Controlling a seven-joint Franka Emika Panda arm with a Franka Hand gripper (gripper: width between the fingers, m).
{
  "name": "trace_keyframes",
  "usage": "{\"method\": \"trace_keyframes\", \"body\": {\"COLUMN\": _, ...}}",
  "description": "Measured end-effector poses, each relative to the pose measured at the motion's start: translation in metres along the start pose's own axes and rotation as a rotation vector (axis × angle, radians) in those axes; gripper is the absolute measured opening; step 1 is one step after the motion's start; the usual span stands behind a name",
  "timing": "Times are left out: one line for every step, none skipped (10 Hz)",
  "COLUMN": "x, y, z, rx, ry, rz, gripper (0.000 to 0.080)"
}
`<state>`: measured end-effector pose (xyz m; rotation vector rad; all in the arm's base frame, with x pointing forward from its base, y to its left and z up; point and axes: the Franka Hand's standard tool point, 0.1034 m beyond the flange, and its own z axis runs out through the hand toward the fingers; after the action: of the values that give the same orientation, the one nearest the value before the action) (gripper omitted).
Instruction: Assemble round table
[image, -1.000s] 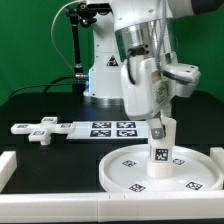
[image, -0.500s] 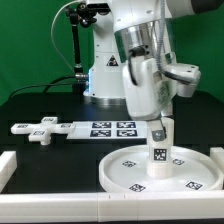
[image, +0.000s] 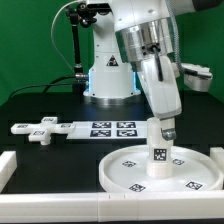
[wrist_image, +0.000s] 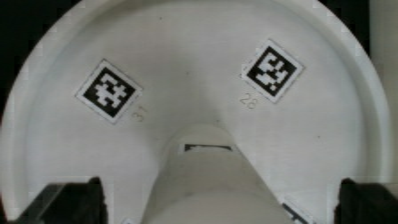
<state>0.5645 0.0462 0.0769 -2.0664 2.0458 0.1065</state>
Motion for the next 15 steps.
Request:
{"method": "trace_keyframes", "body": {"x": 0.0, "y": 0.0, "z": 0.0, "rx": -0.001, "ry": 0.0, "rz": -0.056, "gripper": 0.0649}}
{"method": "trace_keyframes", "body": {"x": 0.002, "y": 0.002, "z": 0.0, "rx": -0.031, "ry": 0.002, "rz": -0.223, "gripper": 0.0649}}
{"method": "trace_keyframes", "body": {"x": 0.003, "y": 0.0, "z": -0.002, "rx": -0.039, "ry": 0.004, "rz": -0.345, "gripper": 0.0649}}
{"method": "trace_keyframes", "body": {"x": 0.003, "y": -0.001, "z": -0.003, "rx": -0.048, "ry": 0.003, "rz": -0.494, "gripper": 0.0649}}
{"method": "trace_keyframes", "body": {"x": 0.005, "y": -0.002, "z": -0.004, "rx": -0.048, "ry": 0.0, "rz": -0.61, "gripper": 0.0649}}
{"method": "trace_keyframes", "body": {"x": 0.006, "y": -0.002, "z": -0.004, "rx": -0.05, "ry": -0.004, "rz": -0.704, "gripper": 0.0649}}
{"method": "trace_keyframes", "body": {"x": 0.006, "y": -0.002, "z": -0.004, "rx": -0.05, "ry": -0.006, "rz": -0.779, "gripper": 0.0649}}
{"method": "trace_keyframes", "body": {"x": 0.006, "y": -0.002, "z": -0.004, "rx": -0.05, "ry": -0.007, "rz": -0.843, "gripper": 0.0649}}
{"method": "trace_keyframes", "body": {"x": 0.006, "y": -0.002, "z": -0.004, "rx": -0.051, "ry": -0.009, "rz": -0.918, "gripper": 0.0649}}
{"method": "trace_keyframes", "body": {"x": 0.006, "y": -0.002, "z": -0.004, "rx": -0.051, "ry": -0.011, "rz": -0.996, "gripper": 0.0649}}
{"method": "trace_keyframes", "body": {"x": 0.006, "y": -0.002, "z": -0.004, "rx": -0.052, "ry": -0.012, "rz": -1.067, "gripper": 0.0649}}
{"method": "trace_keyframes", "body": {"x": 0.005, "y": -0.003, "z": -0.004, "rx": -0.076, "ry": 0.005, "rz": -1.192, "gripper": 0.0649}}
{"method": "trace_keyframes", "body": {"x": 0.004, "y": -0.005, "z": -0.004, "rx": -0.1, "ry": 0.015, "rz": -1.356, "gripper": 0.0649}}
{"method": "trace_keyframes", "body": {"x": 0.001, "y": -0.007, "z": -0.005, "rx": -0.129, "ry": 0.004, "rz": -1.495, "gripper": 0.0649}}
{"method": "trace_keyframes", "body": {"x": 0.0, "y": -0.009, "z": -0.005, "rx": -0.134, "ry": 0.006, "rz": -1.556, "gripper": 0.0649}}
